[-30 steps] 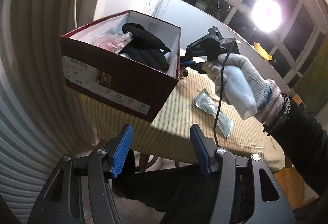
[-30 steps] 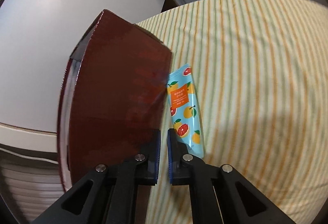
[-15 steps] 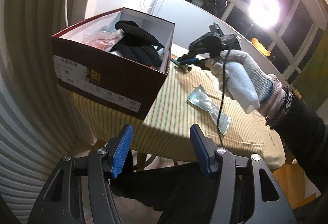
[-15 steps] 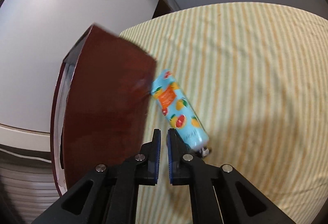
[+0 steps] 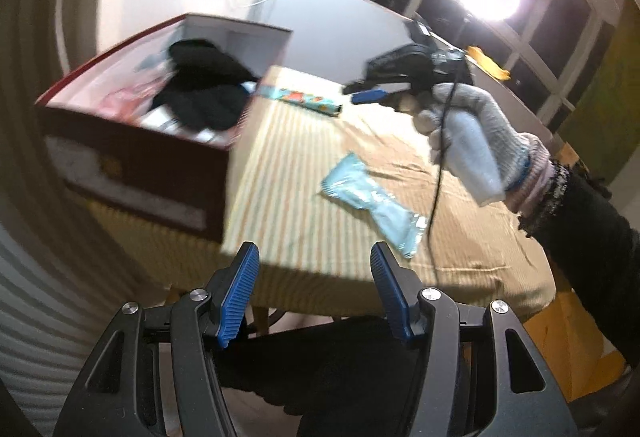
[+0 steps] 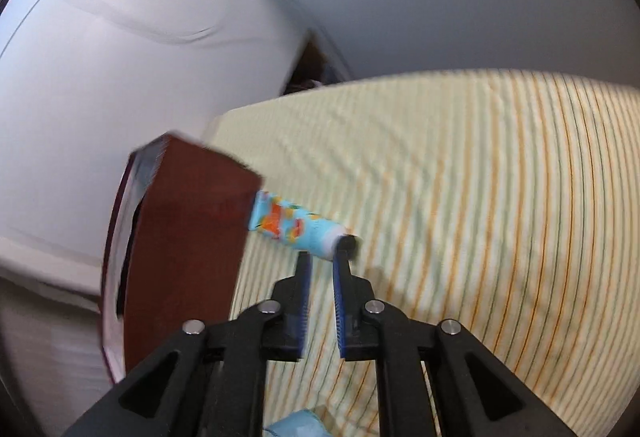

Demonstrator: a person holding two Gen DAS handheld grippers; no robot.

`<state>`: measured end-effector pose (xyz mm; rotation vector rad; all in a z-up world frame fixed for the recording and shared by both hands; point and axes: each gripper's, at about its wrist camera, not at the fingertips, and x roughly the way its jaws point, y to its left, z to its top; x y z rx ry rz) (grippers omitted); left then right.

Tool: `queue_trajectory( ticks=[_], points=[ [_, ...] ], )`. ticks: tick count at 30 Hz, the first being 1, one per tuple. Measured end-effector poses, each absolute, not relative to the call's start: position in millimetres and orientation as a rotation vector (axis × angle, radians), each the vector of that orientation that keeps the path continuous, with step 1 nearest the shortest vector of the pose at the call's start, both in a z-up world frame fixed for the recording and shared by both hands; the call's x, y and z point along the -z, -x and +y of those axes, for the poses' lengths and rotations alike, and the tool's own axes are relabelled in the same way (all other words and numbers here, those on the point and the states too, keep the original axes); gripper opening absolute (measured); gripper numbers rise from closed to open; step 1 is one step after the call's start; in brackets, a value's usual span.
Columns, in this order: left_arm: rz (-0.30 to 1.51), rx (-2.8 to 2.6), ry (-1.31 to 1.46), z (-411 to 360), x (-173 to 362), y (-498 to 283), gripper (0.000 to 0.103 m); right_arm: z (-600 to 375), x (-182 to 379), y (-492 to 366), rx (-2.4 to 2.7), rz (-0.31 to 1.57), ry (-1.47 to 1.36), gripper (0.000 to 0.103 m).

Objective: Organize soft objects
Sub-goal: 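Move the right gripper to the grapefruit hand cream tube while the left approaches the cotton packet, then close the right gripper on the cream tube while the left grips the cotton packet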

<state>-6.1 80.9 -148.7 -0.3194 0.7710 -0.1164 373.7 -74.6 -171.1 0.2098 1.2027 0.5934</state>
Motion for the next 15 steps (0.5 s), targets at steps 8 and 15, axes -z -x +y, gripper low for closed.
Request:
queue_trajectory(
  ticks=[8, 15],
  points=[
    [0.834, 0.202, 0.276, 44, 155, -20, 0.058, -34, 153, -358, -0.66, 1.143, 0.155, 0.038],
    [0.928, 0.253, 0.305, 23, 180, -64, 0.058, -18, 163, -362, -0.743, 1.114, 0.307, 0.05]
  ],
)
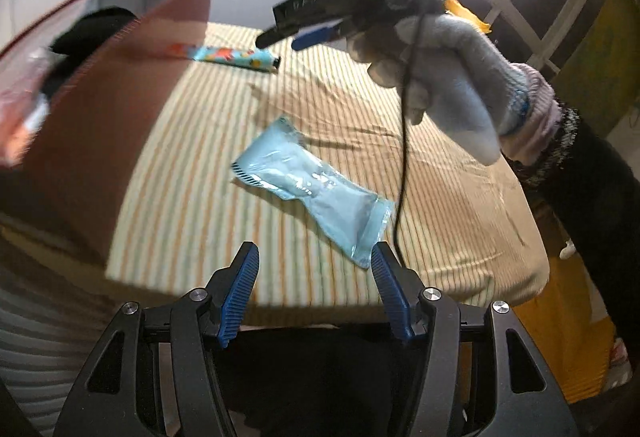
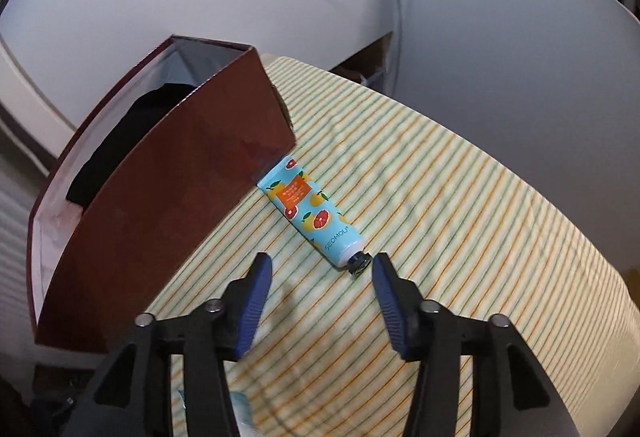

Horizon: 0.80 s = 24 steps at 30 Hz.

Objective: Organize soft objects
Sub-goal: 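Close the right gripper on the cream tube while the left grips the cotton packet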

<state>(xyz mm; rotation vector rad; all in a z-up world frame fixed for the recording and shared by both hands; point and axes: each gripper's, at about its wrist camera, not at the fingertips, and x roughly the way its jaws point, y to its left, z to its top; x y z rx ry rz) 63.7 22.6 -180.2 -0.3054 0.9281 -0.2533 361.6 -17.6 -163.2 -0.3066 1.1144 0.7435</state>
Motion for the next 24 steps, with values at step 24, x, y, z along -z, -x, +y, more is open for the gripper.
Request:
queue_trajectory(
  ticks=[24],
  points=[
    [0.978, 0.087, 0.206, -14, 194, -120, 0.059, 6, 196, -391, -0.925, 1.066, 0.432, 0.05]
  ],
)
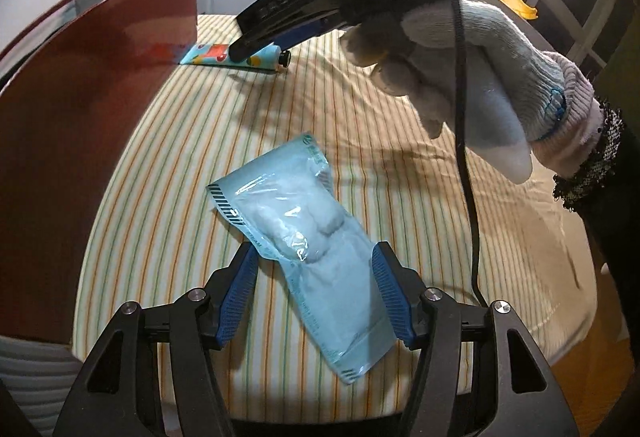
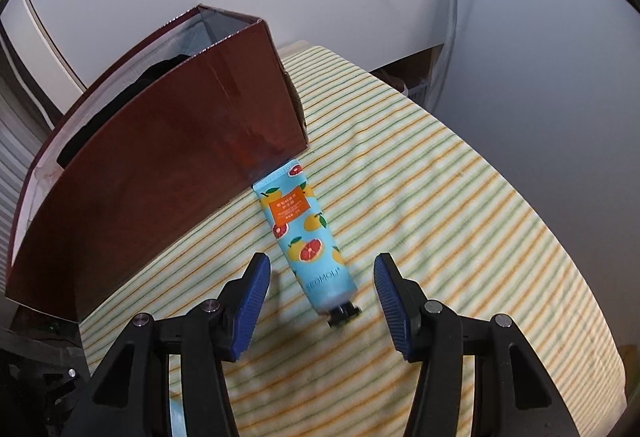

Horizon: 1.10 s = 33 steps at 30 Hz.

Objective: Organize soft objects
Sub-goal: 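Close the right gripper on the cream tube while the left grips the cotton packet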

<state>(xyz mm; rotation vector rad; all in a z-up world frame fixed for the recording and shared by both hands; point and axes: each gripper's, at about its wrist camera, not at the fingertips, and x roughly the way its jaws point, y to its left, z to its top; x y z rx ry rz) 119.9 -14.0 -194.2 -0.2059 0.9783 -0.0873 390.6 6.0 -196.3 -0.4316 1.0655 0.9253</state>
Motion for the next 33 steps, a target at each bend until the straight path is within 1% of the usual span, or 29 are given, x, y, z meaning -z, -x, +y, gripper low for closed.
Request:
queue_trajectory(
  ticks=[2, 4, 12, 14, 17, 19, 22, 30, 33],
  points=[
    [0.976, 0.076, 0.185, -17, 193, -121, 0.061, 12, 200, -391, -0.932, 1.068, 0.446, 0.05],
    [0.976, 0.064, 0.164, -21, 193, -123, 0.066, 19, 204, -391, -0.934, 1.067, 0.466, 0.05],
    [0.965, 0.018, 0.075, -34, 193, -130, 0.067, 29, 207, -394, -0.923, 1.041, 0.485, 0.05],
    [0.956, 0.016, 0.048, -36, 193, -131, 0.067, 29, 209, -394, -0.921, 1.04, 0.489, 0.047],
    [0.933, 0.026, 0.007, -38, 194, -131, 0.067, 24, 208, -394, -0.915, 1.043, 0.489, 0.038],
    [0.928, 0.033, 0.005, -36, 193, -128, 0.063, 20, 207, -395, -0.911, 1.054, 0.478, 0.032],
    [0.937, 0.049, 0.002, -32, 191, -125, 0.057, 16, 207, -398, -0.897, 1.069, 0.455, 0.026],
    [0.928, 0.062, 0.019, -24, 189, -111, 0.051, 1, 205, -394, -0.846, 1.093, 0.423, 0.025],
    [0.926, 0.07, 0.069, -16, 189, -105, 0.05, -9, 204, -391, -0.828, 1.106, 0.396, 0.025]
  ],
)
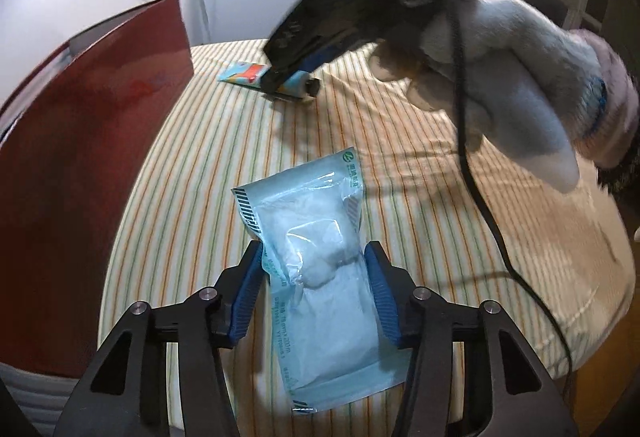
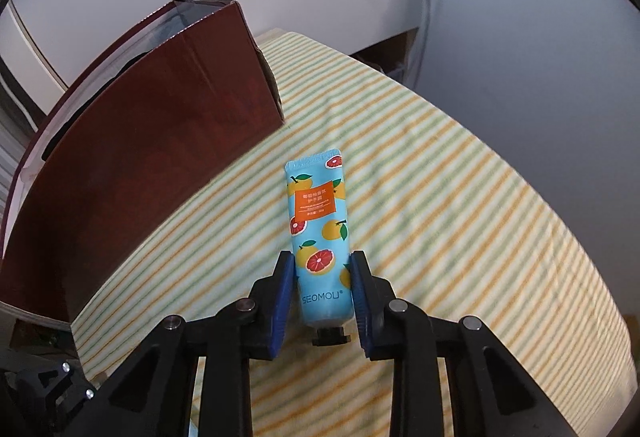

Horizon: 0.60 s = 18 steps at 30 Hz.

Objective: Organize soft objects
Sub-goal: 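Lift the cream tube and cotton packet with both grippers over the shoebox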

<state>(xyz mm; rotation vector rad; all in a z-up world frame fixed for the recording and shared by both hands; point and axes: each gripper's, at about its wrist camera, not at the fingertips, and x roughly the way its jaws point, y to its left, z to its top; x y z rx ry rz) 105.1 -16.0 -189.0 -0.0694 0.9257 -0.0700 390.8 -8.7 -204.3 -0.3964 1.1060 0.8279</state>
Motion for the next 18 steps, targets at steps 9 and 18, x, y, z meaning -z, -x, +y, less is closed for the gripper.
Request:
queue_trajectory(
  ticks=[9, 18],
  points=[
    [0.906, 0.084, 0.146, -1, 182, -103, 0.049, -55, 205, -391, -0.78, 1.145, 0.157, 0.025],
    [0.874, 0.101, 0.151, -3, 178, -108, 0.049, -94, 202, -380, -0.742, 1.147, 0.029, 0.025]
  ],
)
